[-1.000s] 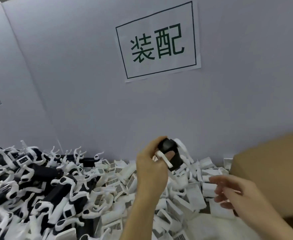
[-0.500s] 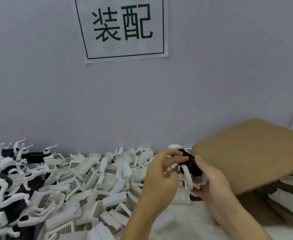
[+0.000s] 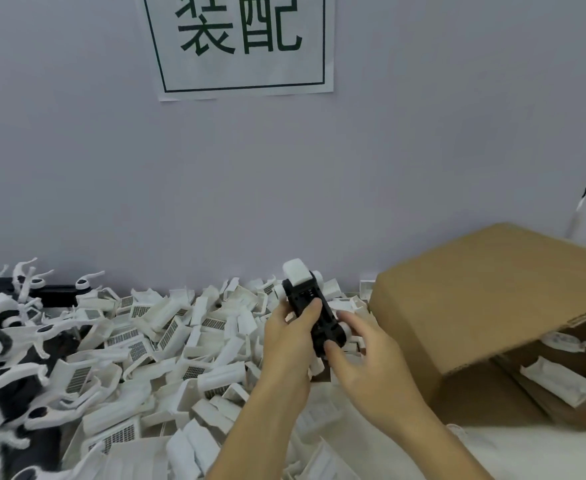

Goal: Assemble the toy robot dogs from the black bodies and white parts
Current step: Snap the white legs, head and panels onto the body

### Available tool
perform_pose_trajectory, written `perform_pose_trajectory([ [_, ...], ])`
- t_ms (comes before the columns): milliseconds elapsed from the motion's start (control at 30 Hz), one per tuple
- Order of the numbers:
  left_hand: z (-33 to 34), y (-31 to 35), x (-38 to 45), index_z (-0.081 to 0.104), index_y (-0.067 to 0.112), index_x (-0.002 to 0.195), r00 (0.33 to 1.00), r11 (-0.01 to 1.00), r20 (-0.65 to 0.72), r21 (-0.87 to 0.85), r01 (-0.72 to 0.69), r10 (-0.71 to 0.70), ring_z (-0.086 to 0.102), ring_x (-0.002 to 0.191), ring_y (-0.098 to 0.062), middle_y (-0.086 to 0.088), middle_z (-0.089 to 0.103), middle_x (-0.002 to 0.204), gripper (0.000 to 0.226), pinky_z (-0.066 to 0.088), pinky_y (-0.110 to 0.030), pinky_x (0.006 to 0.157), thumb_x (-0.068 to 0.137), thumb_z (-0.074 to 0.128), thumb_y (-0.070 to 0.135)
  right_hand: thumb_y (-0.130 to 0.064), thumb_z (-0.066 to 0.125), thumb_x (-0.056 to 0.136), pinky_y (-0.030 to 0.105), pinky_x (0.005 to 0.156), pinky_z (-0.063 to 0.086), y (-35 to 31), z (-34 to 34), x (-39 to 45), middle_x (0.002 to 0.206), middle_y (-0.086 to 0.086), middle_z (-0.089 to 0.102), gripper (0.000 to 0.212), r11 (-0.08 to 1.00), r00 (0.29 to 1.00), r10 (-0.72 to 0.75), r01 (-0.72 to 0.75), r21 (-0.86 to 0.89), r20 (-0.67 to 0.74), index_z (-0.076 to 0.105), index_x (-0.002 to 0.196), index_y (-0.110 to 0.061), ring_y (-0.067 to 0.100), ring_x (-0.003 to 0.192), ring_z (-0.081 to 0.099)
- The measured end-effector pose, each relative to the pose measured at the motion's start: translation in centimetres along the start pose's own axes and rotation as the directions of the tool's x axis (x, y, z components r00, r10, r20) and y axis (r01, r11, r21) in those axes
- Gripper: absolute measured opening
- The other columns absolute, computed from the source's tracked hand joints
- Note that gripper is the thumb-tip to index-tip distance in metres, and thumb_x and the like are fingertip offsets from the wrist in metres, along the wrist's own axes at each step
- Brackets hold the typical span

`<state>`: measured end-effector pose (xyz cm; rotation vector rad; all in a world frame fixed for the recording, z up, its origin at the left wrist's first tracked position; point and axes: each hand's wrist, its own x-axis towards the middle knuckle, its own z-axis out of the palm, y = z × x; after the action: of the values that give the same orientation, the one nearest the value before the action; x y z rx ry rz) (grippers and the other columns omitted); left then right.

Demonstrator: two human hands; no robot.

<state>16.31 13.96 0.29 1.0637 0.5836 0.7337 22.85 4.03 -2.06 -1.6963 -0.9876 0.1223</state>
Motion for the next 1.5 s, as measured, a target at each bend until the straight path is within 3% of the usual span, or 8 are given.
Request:
perform_pose_trajectory([
  [200, 0.4, -0.3, 0.1, 0.072, 0.018, 0.110, 0.996, 0.998, 0.084, -0.058, 0.027, -0.022, 0.077, 0.087, -0.014, -0.008, 0.078, 0.105, 0.015, 0.061, -0.033, 0.062, 0.099, 0.063, 0.021, -0.049, 0.073, 0.078, 0.033, 0.081, 0.058, 0.3, 0.8, -0.2, 0.101, -0.014, 0.068, 0.034, 0.999, 0.998, 0.027, -0.029, -0.038, -0.057, 0.060, 0.108, -0.040, 0.002, 0.096, 0.065],
  [467, 0.5, -1.1, 0.3, 0.078, 0.022, 0.099, 0.982, 0.995, 0.188, 0.096, -0.018, 0.000, 0.077, 0.083, -0.018, -0.005, 0.079, 0.100, 0.016, 0.055, -0.054, 0.088, 0.097, 0.066, 0.033, -0.043, 0.078, 0.076, 0.031, 0.071, 0.059, 0.5, 0.5, -0.3, 0.083, -0.020, 0.071, 0.025, 0.995, 0.986, -0.004, -0.014, -0.103, -0.168, 0.067, 0.097, -0.039, 0.000, 0.080, 0.068],
  [733, 0.4, -1.0, 0.0, 0.075, 0.023, 0.109, 0.973, 0.988, 0.219, 0.120, -0.099, 0.071, 0.076, 0.094, -0.025, -0.004, 0.078, 0.107, 0.027, 0.056, -0.058, 0.087, 0.084, 0.078, 0.034, -0.044, 0.077, 0.072, 0.030, 0.066, 0.060, 0.5, 0.1, -0.2, 0.081, -0.016, 0.071, 0.029, 0.996, 0.987, -0.006, -0.009, -0.092, -0.161, 0.067, 0.098, -0.035, 0.002, 0.077, 0.069],
  [933, -0.3, -0.8, 0.2, 0.074, 0.021, 0.110, 0.962, 0.970, 0.208, 0.129, -0.207, 0.178, 0.076, 0.096, -0.016, 0.001, 0.079, 0.103, 0.021, 0.059, -0.023, 0.068, 0.094, 0.069, 0.008, -0.032, 0.080, 0.084, 0.012, 0.082, 0.051, 1.0, 0.0, 0.2, 0.108, -0.033, 0.066, 0.045, 1.000, 1.000, 0.003, -0.003, 0.019, 0.024, 0.053, 0.115, -0.050, -0.016, 0.105, 0.059],
  [1000, -0.3, -0.9, 0.3, 0.074, 0.026, 0.106, 0.941, 0.922, 0.213, 0.231, -0.310, 0.263, 0.075, 0.093, -0.012, 0.006, 0.079, 0.099, 0.028, 0.058, -0.020, 0.070, 0.091, 0.070, 0.003, -0.028, 0.079, 0.086, 0.004, 0.087, 0.044, 1.1, -0.5, 0.4, 0.113, -0.045, 0.058, 0.053, 0.997, 1.000, 0.024, -0.025, 0.079, 0.018, 0.046, 0.115, -0.057, -0.026, 0.114, 0.047],
  [1100, -0.5, -1.2, 0.4, 0.075, 0.026, 0.106, 0.892, 0.814, 0.287, 0.377, -0.441, 0.350, 0.073, 0.087, -0.011, 0.005, 0.078, 0.092, 0.032, 0.057, -0.024, 0.074, 0.089, 0.070, 0.000, -0.023, 0.074, 0.091, 0.018, 0.097, 0.048, 1.2, -1.6, 0.8, 0.133, -0.024, 0.056, 0.059, 0.965, 0.996, 0.085, -0.072, 0.250, -0.041, 0.046, 0.138, -0.040, -0.003, 0.132, 0.048],
  [1300, -0.1, -1.7, -0.1, 0.065, 0.041, 0.077, 0.784, 0.581, 0.478, 0.531, -0.617, 0.397, 0.061, 0.062, 0.002, 0.021, 0.067, 0.068, 0.047, 0.044, -0.011, 0.059, 0.085, 0.070, -0.005, -0.025, 0.084, 0.079, 0.008, 0.071, 0.052, 0.8, -2.9, 1.3, 0.121, -0.006, 0.068, 0.080, 0.926, 0.986, 0.138, -0.092, 0.366, -0.099, 0.044, 0.148, -0.019, -0.003, 0.098, 0.069],
  [1500, -0.2, -2.1, 0.2, 0.072, 0.019, 0.086, 0.753, 0.523, 0.516, 0.544, -0.656, 0.408, 0.060, 0.061, -0.001, 0.017, 0.067, 0.069, 0.030, 0.045, -0.013, 0.060, 0.084, 0.065, -0.010, -0.027, 0.085, 0.078, 0.011, 0.068, 0.054, 0.9, -2.9, 1.2, 0.110, -0.006, 0.072, 0.063, 0.944, 0.980, 0.149, -0.101, 0.315, -0.135, 0.060, 0.134, -0.016, -0.003, 0.090, 0.070],
])
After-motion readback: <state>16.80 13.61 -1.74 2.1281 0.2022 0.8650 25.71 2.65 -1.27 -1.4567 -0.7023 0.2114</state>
